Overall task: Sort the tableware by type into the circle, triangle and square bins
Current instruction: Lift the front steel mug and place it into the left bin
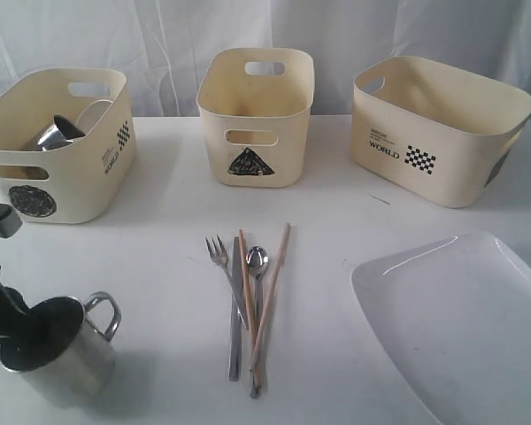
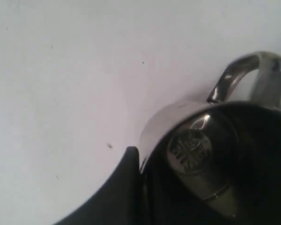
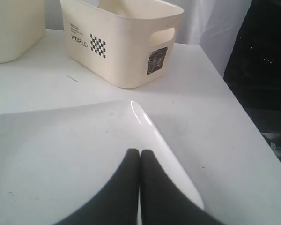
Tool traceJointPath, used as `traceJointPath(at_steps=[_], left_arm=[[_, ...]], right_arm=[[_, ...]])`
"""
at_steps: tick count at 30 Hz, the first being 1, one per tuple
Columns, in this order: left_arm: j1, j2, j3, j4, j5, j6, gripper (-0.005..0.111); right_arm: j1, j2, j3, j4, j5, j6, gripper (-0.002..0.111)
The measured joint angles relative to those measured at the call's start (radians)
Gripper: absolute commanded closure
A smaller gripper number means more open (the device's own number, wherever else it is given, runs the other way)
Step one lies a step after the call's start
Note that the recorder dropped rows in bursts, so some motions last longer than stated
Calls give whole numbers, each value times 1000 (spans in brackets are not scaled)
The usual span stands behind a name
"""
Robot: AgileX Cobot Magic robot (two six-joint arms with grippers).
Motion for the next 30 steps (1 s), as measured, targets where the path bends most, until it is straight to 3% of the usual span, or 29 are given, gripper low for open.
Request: traceJointPath(at_steps=[4, 6, 9, 10, 12, 13, 16, 18, 21, 30], left_arm=[[0, -101, -205, 13, -22, 0, 107], [0, -160, -340, 15, -232, 0, 107], [0, -190, -476, 13, -729, -15, 107], [0, -176, -485, 11, -899, -93, 107], [1, -119, -489, 9, -1047, -267, 107], [1, -88, -489, 26, -1064, -327, 107], [1, 144, -498, 281, -1120, -554, 107], [1, 302, -534, 428, -1178, -599, 107], [1, 414, -587, 545, -1126, -612, 104], [-4, 442, -655, 689, -813, -645, 50]], right_arm=[[0, 0, 0, 0, 0, 0, 108], [0, 0, 0, 0, 0, 0, 108], [0, 0, 0, 0, 0, 0, 108], [0, 0, 0, 0, 0, 0, 108], [0, 0, 0, 0, 0, 0, 108], [0, 0, 0, 0, 0, 0, 108], [0, 0, 0, 0, 0, 0, 108], [0, 0, 0, 0, 0, 0, 108], [0, 0, 0, 0, 0, 0, 108], [0, 0, 0, 0, 0, 0, 108]])
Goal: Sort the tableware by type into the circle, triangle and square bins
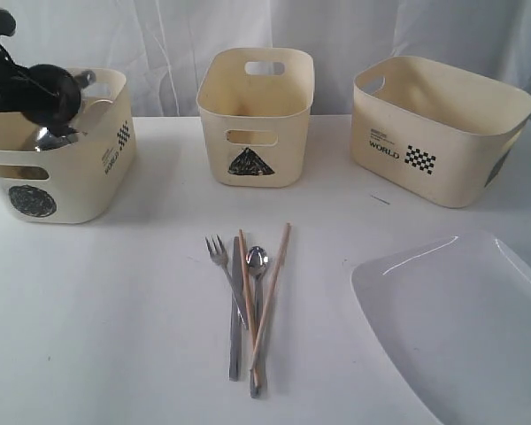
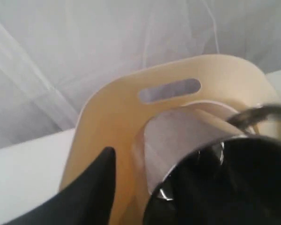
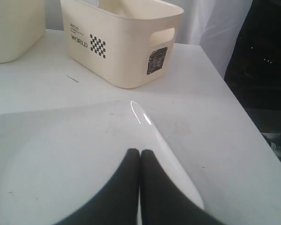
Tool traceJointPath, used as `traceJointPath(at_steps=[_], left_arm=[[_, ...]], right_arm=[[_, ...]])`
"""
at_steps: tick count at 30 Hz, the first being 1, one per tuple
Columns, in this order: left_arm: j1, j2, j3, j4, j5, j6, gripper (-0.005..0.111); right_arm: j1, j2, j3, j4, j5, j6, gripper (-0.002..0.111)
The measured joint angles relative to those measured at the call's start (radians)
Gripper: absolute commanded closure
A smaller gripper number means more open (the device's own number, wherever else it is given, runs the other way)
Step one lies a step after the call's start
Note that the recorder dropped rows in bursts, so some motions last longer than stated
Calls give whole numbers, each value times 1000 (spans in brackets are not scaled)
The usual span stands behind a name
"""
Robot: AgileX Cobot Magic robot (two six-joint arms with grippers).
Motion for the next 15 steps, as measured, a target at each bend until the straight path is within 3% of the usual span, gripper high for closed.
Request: traceJointPath(at_steps=[7, 15], left_arm=[[-2, -88, -31, 1, 233, -50, 43], [-2, -414, -44, 4, 331, -13, 49]], right_arm=[[0, 0, 0, 0, 0, 0, 108], [0, 0, 0, 0, 0, 0, 108]])
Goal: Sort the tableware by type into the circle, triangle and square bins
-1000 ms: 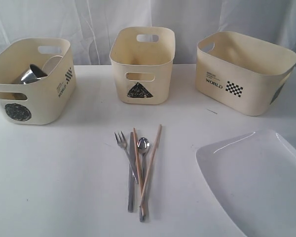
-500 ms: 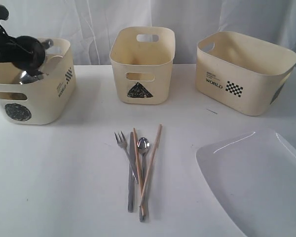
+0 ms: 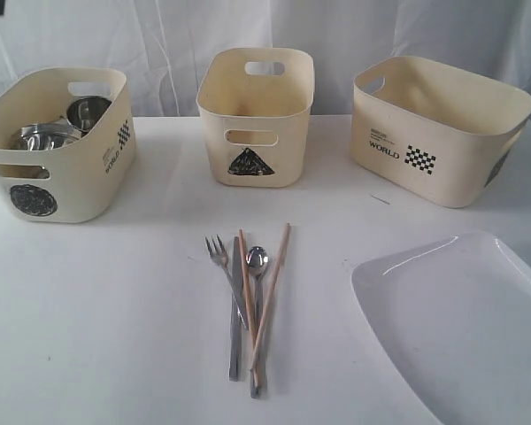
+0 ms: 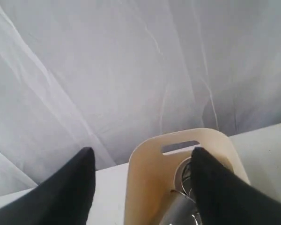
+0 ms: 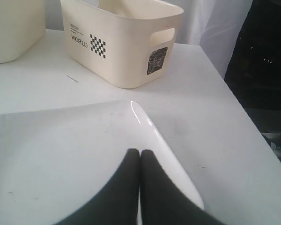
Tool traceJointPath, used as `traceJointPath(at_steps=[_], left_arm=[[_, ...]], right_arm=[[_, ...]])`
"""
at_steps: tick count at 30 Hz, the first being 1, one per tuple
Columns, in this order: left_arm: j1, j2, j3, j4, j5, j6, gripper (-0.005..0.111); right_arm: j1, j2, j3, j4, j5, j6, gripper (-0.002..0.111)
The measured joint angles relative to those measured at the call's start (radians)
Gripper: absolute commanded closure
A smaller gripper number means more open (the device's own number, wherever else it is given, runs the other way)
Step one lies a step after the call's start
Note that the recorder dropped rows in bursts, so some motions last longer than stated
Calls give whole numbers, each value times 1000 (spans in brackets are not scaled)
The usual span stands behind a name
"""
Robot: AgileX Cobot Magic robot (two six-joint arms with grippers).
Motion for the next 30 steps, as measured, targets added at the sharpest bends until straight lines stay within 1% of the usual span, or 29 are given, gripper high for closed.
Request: traceJointPath(at_steps=[1, 3, 5, 7, 10, 12, 16, 18, 21, 25, 30], left_arm=[[0, -40, 0, 0, 35, 0, 55], [0, -129, -2, 0, 150, 0, 76], [0, -194, -2, 0, 262, -14, 107], [0, -253, 19, 0, 311, -27, 106], [0, -324, 97, 0, 319, -68, 107], [0, -380, 172, 0, 310, -119, 107], [0, -522, 366, 0, 203, -190, 107], [0, -638, 479, 0, 139, -208, 107], [0, -802, 604, 6, 109, -212, 107], [0, -981, 690, 15, 120, -171, 107], [0, -1061, 735, 18, 208, -137, 107]], right_arm=[[0, 0, 0, 0, 0, 0, 108], [0, 0, 0, 0, 0, 0, 108], [0, 0, 0, 0, 0, 0, 108], [0, 0, 0, 0, 0, 0, 108], [0, 0, 0, 0, 0, 0, 108], [0, 0, 0, 0, 0, 0, 108], [0, 0, 0, 0, 0, 0, 108], [0, 0, 0, 0, 0, 0, 108], [0, 0, 0, 0, 0, 0, 108], [0, 0, 0, 0, 0, 0, 108], [0, 0, 0, 0, 0, 0, 108]])
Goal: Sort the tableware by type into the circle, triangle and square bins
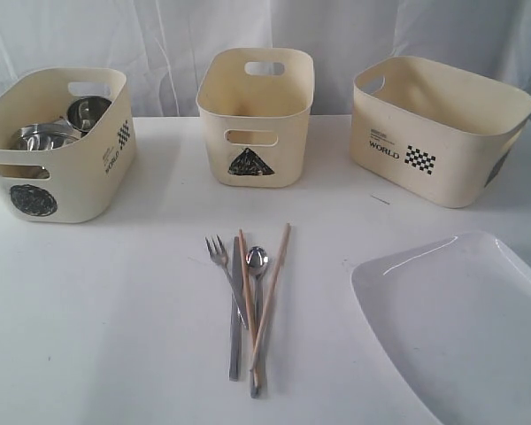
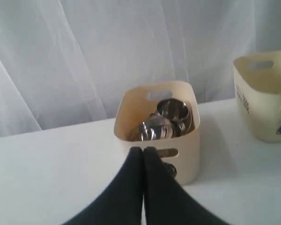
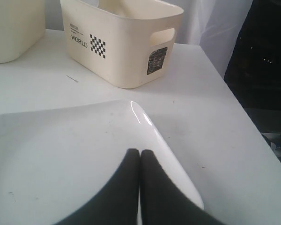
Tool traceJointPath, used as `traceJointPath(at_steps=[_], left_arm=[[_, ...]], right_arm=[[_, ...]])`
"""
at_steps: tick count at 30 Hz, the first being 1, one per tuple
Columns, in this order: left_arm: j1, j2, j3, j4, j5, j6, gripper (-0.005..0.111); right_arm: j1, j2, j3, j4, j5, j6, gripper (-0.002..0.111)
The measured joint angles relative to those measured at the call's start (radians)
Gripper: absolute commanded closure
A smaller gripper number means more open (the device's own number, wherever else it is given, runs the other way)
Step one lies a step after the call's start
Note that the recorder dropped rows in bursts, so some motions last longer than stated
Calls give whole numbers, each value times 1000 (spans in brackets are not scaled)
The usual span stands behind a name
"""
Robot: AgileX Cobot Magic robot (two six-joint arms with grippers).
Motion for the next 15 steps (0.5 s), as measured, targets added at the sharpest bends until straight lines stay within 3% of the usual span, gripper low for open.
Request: traceJointPath(at_steps=[10, 15], left_arm=[[0, -3, 3, 37, 116, 8, 107], [0, -3, 8, 96, 247, -97, 107]], right_arm=[[0, 0, 0, 0, 0, 0, 108], [0, 0, 0, 0, 0, 0, 108]])
